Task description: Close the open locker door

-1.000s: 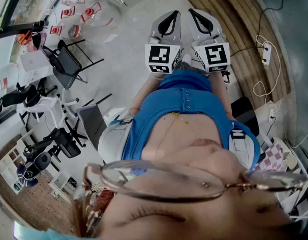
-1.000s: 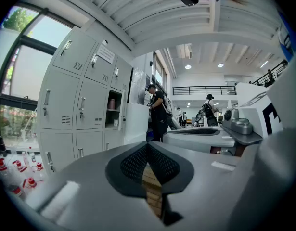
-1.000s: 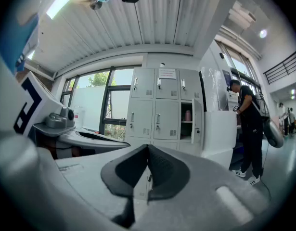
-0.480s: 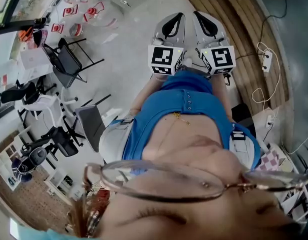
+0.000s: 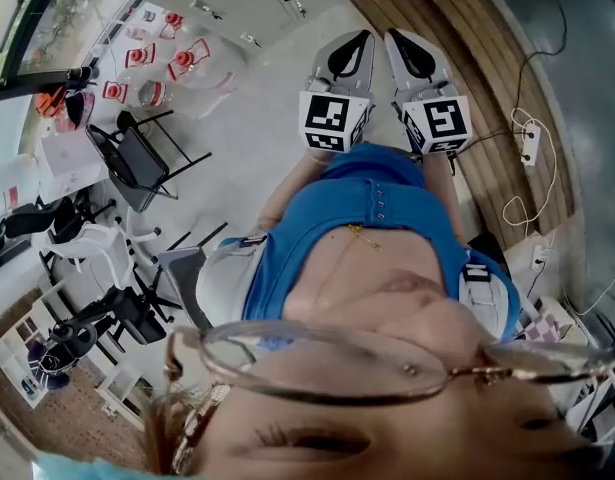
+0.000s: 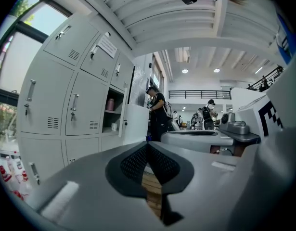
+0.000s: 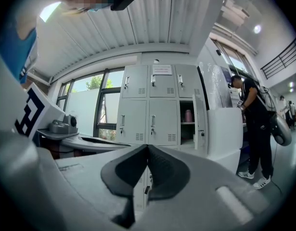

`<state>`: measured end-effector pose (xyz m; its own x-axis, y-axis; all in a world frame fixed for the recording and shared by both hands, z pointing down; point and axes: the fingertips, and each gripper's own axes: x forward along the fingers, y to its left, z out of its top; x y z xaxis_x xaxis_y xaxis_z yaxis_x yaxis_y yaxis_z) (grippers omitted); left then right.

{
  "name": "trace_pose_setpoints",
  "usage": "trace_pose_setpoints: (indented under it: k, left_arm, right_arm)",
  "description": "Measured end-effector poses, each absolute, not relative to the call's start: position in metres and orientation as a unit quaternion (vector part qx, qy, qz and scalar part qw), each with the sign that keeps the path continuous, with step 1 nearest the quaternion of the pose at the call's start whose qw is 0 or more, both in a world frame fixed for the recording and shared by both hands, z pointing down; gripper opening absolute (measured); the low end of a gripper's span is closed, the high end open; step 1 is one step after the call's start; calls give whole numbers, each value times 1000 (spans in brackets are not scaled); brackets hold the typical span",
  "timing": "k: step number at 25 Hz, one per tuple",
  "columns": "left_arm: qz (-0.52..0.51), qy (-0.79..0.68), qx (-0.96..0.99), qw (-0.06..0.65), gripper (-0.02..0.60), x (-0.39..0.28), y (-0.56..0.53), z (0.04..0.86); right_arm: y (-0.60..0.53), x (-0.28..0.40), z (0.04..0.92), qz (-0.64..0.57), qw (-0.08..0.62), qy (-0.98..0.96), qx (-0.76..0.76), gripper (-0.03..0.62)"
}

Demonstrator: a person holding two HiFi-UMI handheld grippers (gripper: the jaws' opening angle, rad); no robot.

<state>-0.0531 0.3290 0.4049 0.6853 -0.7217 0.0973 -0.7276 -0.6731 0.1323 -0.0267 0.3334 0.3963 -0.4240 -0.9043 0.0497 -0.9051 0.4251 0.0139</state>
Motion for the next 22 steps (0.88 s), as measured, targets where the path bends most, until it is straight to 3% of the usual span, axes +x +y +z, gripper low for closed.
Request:
trace_pose_setpoints:
  k: [22]
  left_arm:
    - [22,-363,927,90,0,-88,224,411]
  right_arm:
    - [231,-62,401,17,20,-828,560,2]
